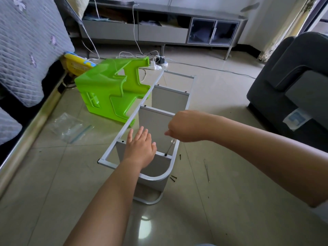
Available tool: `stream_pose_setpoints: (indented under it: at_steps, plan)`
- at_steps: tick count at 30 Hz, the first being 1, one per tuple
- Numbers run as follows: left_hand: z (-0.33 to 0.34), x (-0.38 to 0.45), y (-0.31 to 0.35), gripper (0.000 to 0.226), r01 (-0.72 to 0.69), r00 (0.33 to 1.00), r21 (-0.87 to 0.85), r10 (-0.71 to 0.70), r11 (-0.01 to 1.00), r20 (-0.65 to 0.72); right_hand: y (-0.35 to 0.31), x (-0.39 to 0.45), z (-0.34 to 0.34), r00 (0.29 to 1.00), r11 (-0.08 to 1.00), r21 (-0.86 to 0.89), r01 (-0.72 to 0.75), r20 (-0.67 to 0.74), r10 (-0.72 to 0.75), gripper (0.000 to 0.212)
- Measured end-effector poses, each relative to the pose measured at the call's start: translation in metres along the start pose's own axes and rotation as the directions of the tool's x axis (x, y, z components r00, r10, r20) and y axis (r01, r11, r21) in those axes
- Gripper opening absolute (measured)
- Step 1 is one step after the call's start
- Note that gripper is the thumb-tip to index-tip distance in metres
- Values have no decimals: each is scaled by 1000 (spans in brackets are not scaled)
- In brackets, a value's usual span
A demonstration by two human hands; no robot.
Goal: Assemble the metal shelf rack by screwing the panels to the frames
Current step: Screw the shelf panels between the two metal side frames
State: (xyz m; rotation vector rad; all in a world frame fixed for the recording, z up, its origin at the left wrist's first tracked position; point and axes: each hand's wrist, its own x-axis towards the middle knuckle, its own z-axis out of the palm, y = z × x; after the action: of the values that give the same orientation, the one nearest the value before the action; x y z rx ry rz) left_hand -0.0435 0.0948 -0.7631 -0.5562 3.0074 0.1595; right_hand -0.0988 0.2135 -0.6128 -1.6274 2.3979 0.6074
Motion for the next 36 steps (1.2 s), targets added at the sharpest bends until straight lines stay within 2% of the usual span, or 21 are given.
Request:
stream_pose_setpoints:
  at_steps: [2, 5, 8, 11, 13, 15, 17, 20, 23, 24, 29, 34, 36]
  plan:
    - [0, 0, 0, 52, 1, 1000, 7, -1, 1000, -1, 2, 0, 5, 999, 999, 8, -35, -16, 35, 43]
    - [0, 0, 1, 52, 1, 1000, 9, -1, 1000, -5, 6, -4, 8, 999, 995, 92, 26, 32, -29, 31]
    - [1, 0, 1, 51, -1, 1000, -2, 1, 1000, -18, 7, -6, 8, 992, 988, 132, 77, 89, -90, 9]
    - [1, 0, 1, 51, -6, 1000, -13, 6, 1000, -21, 5, -6, 5, 996, 996, 46, 75, 52, -77, 14]
    - [1, 0, 1, 51, -7, 1000, -16, 7, 1000, -17, 3, -5, 3, 999, 997, -68, 42, 29, -40, 37]
    - [1, 0, 1, 51, -4, 1000, -13, 4, 1000, -18, 4, -2, 4, 1000, 997, -76, -2, 24, 4, 46]
    - [1, 0, 1, 51, -4, 1000, -13, 4, 1000, -25, 6, -2, 7, 1000, 1000, -12, -11, 2, 11, 40]
    - [1, 1, 1, 50, -4, 1000, -12, 4, 1000, -28, 5, -4, 7, 998, 996, 61, 59, 22, -60, 37]
    - [1, 1, 2, 50, -1, 1000, -9, 1, 1000, -24, 3, -5, 7, 992, 991, 70, 111, 52, -115, 10]
    - [2, 1, 2, 50, 0, 1000, -11, 0, 1000, -25, 3, -5, 6, 992, 992, 44, 116, 36, -118, 8]
    - [2, 1, 2, 50, -2, 1000, -14, 1, 1000, -22, 7, -1, 4, 1000, 997, -82, 5, 26, -3, 41]
    - [2, 1, 1, 50, -5, 1000, -6, 5, 1000, -29, 13, -5, 12, 998, 999, 42, -6, 70, 3, 37]
    - [2, 2, 2, 49, -3, 1000, -9, 3, 1000, -28, 9, -7, 13, 994, 999, -15, 41, 98, -39, 26]
